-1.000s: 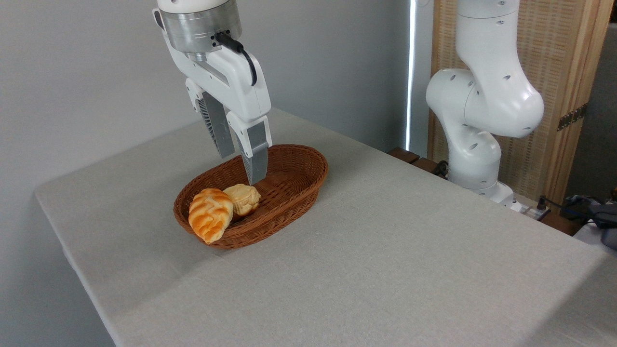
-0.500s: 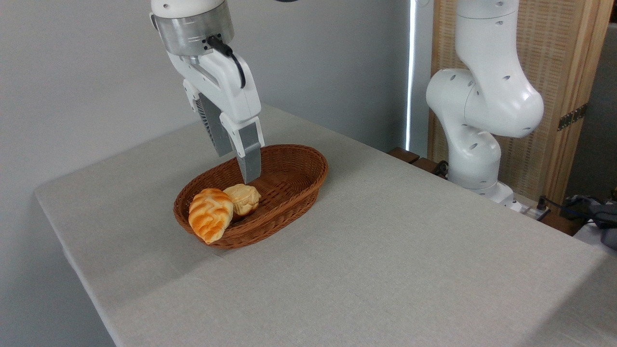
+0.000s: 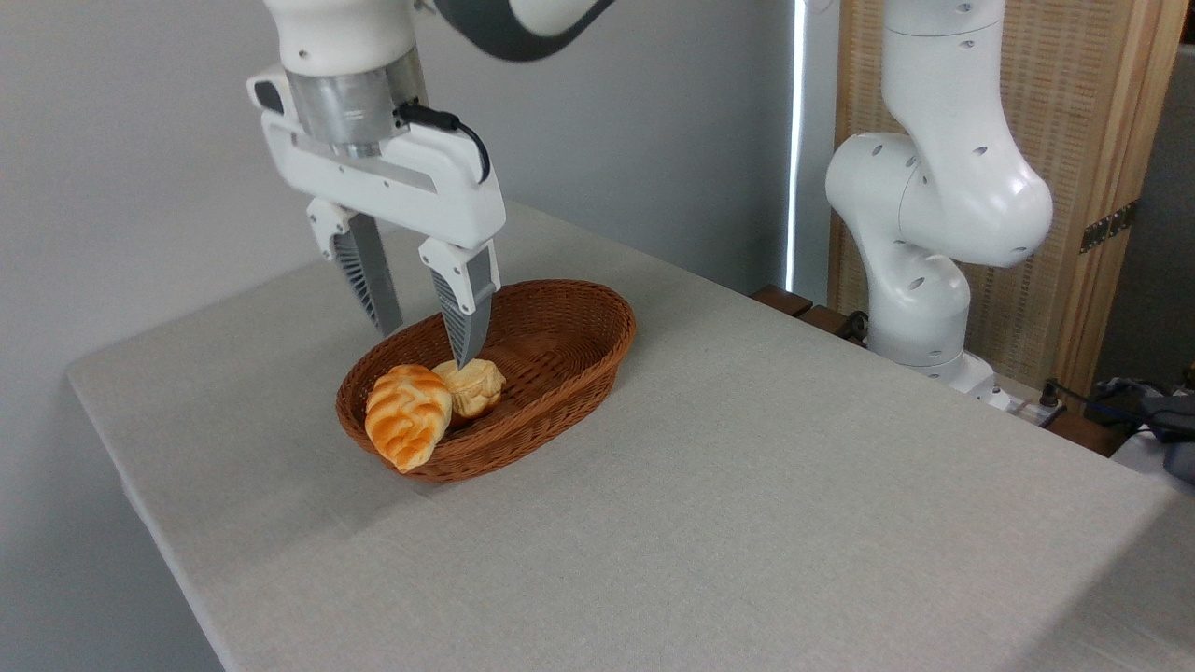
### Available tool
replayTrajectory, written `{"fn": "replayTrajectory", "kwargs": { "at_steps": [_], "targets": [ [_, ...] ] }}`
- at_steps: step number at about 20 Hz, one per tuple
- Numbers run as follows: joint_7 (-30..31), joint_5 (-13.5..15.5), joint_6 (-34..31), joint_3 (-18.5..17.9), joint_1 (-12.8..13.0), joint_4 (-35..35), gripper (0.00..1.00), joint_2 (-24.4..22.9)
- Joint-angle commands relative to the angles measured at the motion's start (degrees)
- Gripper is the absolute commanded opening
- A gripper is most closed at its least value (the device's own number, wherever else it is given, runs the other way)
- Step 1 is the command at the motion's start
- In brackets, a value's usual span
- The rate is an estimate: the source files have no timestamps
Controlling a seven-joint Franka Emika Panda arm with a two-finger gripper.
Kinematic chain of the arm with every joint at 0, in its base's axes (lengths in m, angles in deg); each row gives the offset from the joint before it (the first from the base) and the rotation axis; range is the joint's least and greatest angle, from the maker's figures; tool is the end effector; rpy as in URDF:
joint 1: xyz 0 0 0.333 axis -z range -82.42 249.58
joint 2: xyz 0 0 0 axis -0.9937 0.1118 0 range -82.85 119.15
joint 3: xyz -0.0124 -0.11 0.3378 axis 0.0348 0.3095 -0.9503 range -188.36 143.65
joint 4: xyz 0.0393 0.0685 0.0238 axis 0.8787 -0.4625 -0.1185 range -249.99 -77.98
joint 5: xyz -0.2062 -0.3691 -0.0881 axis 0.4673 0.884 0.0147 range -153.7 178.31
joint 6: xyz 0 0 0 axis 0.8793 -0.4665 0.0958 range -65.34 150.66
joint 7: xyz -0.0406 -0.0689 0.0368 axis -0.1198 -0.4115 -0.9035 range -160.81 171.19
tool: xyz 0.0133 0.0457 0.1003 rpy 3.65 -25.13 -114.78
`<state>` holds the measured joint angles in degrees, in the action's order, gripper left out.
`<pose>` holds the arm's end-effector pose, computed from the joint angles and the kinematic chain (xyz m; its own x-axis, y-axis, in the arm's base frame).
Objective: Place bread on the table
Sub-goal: 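Rotate the gripper and lower its open fingers around the croissant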
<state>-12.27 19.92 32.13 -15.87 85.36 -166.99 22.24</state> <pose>0.6173 -0.1006 0.6004 0.9082 -0.4174 0.0307 -0.4175 -0.8984 0.1365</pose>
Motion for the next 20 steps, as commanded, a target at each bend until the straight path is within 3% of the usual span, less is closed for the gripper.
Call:
{"fn": "replayTrajectory", "kwargs": {
  "at_steps": [1, 4, 8, 20],
  "targets": [
    [15.39, -3.56, 4.16, 1.51, 0.15, -4.02, 1.00, -2.33],
    [26.92, -8.21, 6.53, 2.39, 1.64, -4.99, 1.00, -1.81],
    [33.62, -13.41, 6.89, 2.48, 5.86, -6.49, 1.00, -0.49],
    [34.69, -14.21, 11.46, 3.18, 8.94, -6.40, 1.00, 4.35]
  ]
}}
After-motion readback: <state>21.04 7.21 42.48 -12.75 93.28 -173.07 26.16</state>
